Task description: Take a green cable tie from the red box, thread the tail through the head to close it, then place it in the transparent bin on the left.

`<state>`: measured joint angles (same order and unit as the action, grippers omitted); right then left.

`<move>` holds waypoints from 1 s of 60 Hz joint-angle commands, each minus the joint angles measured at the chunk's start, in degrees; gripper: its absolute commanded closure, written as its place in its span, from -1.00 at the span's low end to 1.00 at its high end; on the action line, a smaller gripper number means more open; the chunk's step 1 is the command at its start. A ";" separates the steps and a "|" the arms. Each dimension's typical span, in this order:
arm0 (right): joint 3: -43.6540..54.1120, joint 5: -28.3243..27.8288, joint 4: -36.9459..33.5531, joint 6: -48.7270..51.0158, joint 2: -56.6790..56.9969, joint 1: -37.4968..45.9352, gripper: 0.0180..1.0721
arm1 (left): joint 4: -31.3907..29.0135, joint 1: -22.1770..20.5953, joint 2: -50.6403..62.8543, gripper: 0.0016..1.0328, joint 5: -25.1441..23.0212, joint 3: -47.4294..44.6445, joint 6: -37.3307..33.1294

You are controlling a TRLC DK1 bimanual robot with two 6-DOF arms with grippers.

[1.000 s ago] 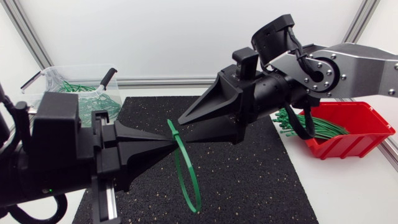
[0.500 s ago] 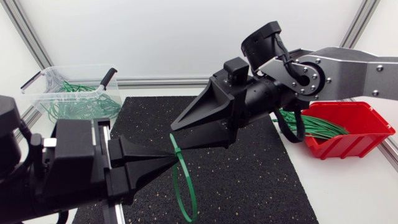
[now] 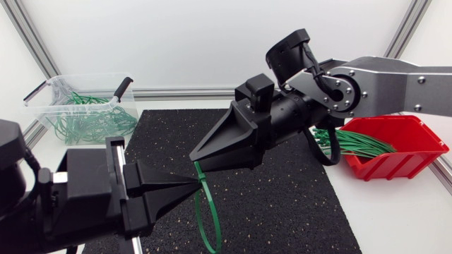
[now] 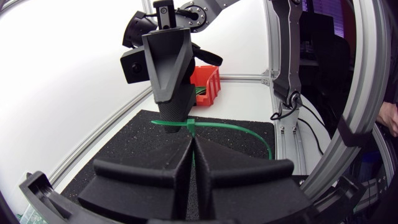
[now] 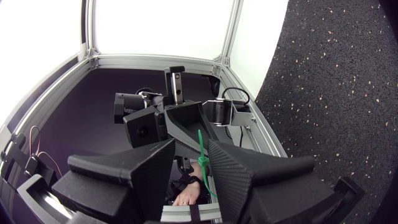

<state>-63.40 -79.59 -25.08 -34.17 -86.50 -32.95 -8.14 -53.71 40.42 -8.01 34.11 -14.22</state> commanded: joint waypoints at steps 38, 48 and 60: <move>0.55 4.53 0.12 1.57 0.19 -0.10 0.89 | -0.91 -10.01 -0.87 0.92 8.01 -0.27 -1.25; 0.38 5.15 0.21 1.39 -0.95 0.25 0.89 | -0.74 -13.26 0.18 0.92 10.03 -0.09 -0.90; 1.61 5.32 0.30 1.92 0.01 0.17 0.89 | -0.65 -12.38 -0.17 0.92 10.91 -0.18 -0.81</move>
<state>-63.13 -75.55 -25.47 -32.93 -86.50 -32.97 -8.80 -65.69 40.12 4.12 34.11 -14.63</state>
